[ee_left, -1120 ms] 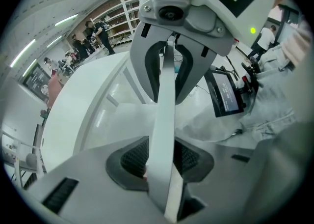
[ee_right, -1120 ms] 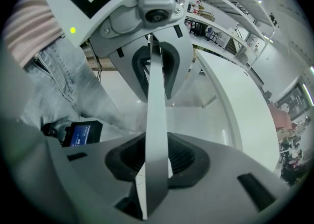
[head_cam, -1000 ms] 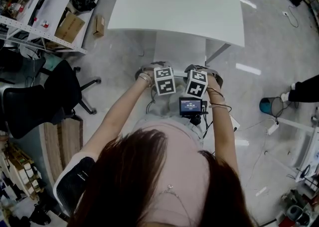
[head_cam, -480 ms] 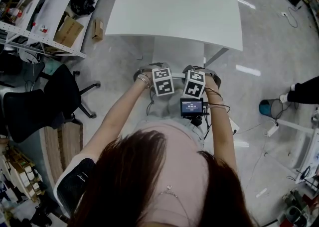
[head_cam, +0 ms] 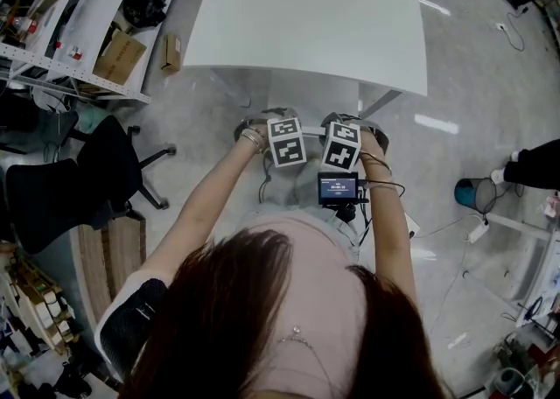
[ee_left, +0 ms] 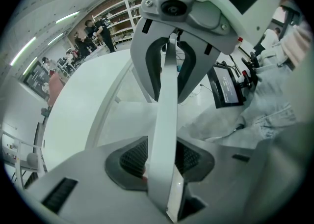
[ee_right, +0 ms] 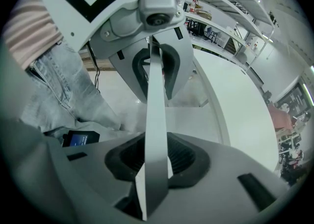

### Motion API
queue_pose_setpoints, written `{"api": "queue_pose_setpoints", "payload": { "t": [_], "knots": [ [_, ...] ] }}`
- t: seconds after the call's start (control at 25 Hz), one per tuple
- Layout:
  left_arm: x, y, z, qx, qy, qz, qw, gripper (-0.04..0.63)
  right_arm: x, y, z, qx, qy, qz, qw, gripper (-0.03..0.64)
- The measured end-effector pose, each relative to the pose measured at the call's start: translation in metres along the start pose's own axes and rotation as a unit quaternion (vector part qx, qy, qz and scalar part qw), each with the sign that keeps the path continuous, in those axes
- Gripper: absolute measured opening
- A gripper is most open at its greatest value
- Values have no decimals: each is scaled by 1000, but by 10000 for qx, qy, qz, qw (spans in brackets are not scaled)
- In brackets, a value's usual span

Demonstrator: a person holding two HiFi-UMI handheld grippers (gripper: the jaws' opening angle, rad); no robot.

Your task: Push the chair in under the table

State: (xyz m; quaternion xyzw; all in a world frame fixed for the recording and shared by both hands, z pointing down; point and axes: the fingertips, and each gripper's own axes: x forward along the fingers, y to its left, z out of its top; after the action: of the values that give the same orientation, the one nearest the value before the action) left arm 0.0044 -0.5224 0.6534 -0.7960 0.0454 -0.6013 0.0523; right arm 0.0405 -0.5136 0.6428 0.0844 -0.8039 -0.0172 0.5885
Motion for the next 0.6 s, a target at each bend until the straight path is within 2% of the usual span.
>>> {"api": "queue_pose_setpoints", "payload": {
  "t": [0.6],
  "knots": [
    [9, 34, 3, -48, 72, 18, 10000, 149, 5, -34, -2, -62, -26, -23, 10000, 121]
  ]
}}
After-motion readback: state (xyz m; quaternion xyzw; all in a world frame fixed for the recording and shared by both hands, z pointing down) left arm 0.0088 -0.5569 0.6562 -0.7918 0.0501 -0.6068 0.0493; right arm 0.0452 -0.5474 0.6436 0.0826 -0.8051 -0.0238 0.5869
